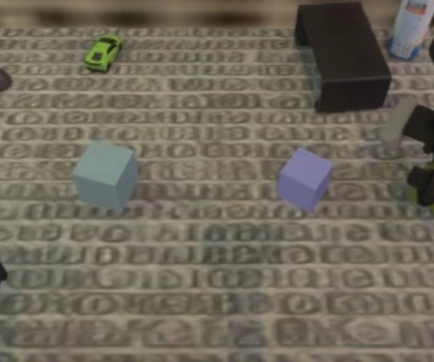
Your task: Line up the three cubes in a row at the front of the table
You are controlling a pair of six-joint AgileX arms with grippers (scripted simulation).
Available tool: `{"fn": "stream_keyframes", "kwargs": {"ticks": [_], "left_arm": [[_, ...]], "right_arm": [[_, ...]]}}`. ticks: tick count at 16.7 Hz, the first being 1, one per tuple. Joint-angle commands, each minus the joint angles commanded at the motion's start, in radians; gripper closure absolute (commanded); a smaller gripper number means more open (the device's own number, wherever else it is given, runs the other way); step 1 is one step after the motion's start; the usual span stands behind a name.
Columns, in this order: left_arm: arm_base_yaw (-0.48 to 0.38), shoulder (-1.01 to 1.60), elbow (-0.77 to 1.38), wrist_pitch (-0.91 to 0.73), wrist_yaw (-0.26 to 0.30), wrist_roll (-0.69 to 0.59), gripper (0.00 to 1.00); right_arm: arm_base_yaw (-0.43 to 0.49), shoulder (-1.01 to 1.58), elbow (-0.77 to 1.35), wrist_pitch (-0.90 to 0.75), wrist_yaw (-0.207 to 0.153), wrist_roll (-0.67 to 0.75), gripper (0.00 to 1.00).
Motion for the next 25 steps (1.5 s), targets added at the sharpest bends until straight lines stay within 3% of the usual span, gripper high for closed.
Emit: {"fn": "stream_keyframes", "kwargs": {"ticks": [5,11,17,20,25], "left_arm": [[0.0,0.0,0.0,0.0,0.0,0.0,0.0],[0.0,0.0,0.0,0.0,0.0,0.0,0.0],[0.0,0.0,0.0,0.0,0.0,0.0,0.0],[0.0,0.0,0.0,0.0,0.0,0.0,0.0],[0.0,0.0,0.0,0.0,0.0,0.0,0.0]], "right_arm": [[0.002,-0.041,0.018,-0.048,-0.011,0.014,1.0],[0.008,-0.105,0.149,-0.254,-0.012,0.014,1.0],[0.007,-0.114,0.161,-0.27,-0.012,0.016,1.0],[0.07,-0.13,0.148,-0.272,-0.013,0.01,1.0],[0.293,-0.188,0.097,-0.28,-0.016,-0.003,1.0]]}}
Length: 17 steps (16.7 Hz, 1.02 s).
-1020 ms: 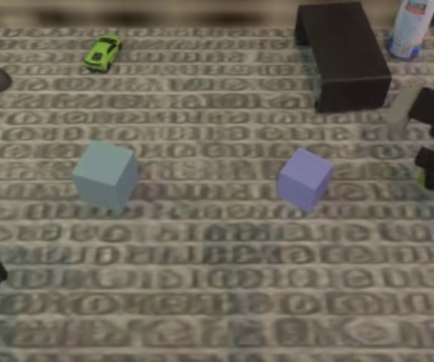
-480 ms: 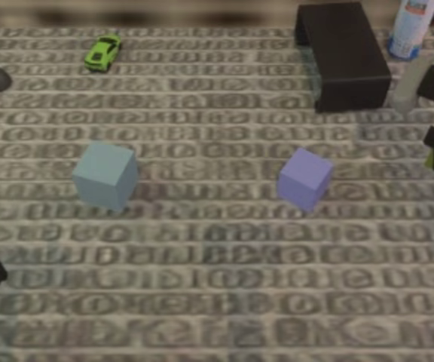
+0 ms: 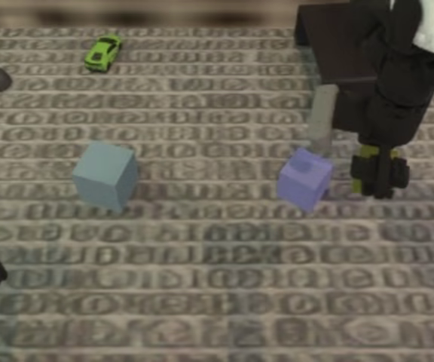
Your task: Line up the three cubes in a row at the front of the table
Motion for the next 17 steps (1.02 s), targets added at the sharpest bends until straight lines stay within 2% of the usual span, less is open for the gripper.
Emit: {"fn": "stream_keyframes", "kwargs": {"ticks": [4,6,13,17], "left_arm": [[0.0,0.0,0.0,0.0,0.0,0.0,0.0],[0.0,0.0,0.0,0.0,0.0,0.0,0.0],[0.0,0.0,0.0,0.0,0.0,0.0,0.0],[0.0,0.0,0.0,0.0,0.0,0.0,0.0]], "right_arm": [[0.19,-0.047,-0.042,-0.007,-0.002,-0.014,1.0],[0.243,-0.062,-0.054,-0.008,-0.003,-0.018,1.0],[0.252,-0.058,-0.068,0.009,-0.003,-0.016,1.0],[0.252,-0.024,-0.165,0.148,-0.003,-0.013,1.0]]}}
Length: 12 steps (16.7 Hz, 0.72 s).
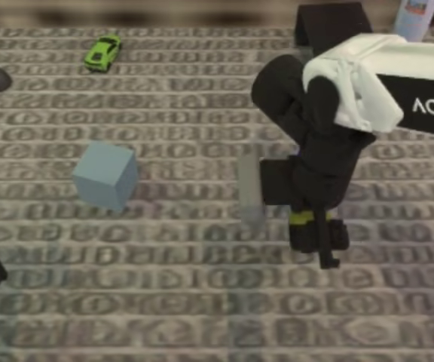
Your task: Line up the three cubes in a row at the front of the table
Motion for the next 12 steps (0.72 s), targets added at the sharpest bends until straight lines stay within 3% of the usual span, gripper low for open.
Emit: {"fn": "stream_keyframes", "kwargs": {"ticks": [7,12], "left_arm": [[0.0,0.0,0.0,0.0,0.0,0.0,0.0],[0.0,0.0,0.0,0.0,0.0,0.0,0.0]], "right_arm": [[0.005,0.03,-0.076,0.1,0.001,-0.003,1.0],[0.005,0.03,-0.076,0.1,0.001,-0.003,0.62]]}}
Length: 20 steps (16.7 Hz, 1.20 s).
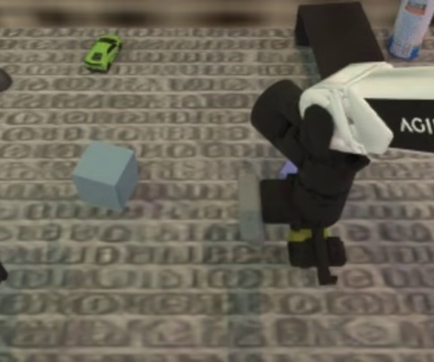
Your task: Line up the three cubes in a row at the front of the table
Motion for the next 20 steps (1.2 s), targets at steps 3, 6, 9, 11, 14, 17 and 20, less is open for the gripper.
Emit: {"fn": "stream_keyframes", "kwargs": {"ticks": [3,6,9,11,14,17,20], "left_arm": [[0.0,0.0,0.0,0.0,0.0,0.0,0.0],[0.0,0.0,0.0,0.0,0.0,0.0,0.0],[0.0,0.0,0.0,0.0,0.0,0.0,0.0],[0.0,0.0,0.0,0.0,0.0,0.0,0.0],[0.0,0.0,0.0,0.0,0.0,0.0,0.0],[0.0,0.0,0.0,0.0,0.0,0.0,0.0],[0.0,0.0,0.0,0.0,0.0,0.0,0.0]], "right_arm": [[0.0,0.0,0.0,0.0,0.0,0.0,0.4],[0.0,0.0,0.0,0.0,0.0,0.0,0.17],[0.0,0.0,0.0,0.0,0.0,0.0,0.0],[0.0,0.0,0.0,0.0,0.0,0.0,0.0],[0.0,0.0,0.0,0.0,0.0,0.0,0.0],[-0.002,-0.001,0.0,0.0,0.0,0.0,0.0],[0.0,-0.012,0.036,-0.042,0.0,-0.003,0.0]]}}
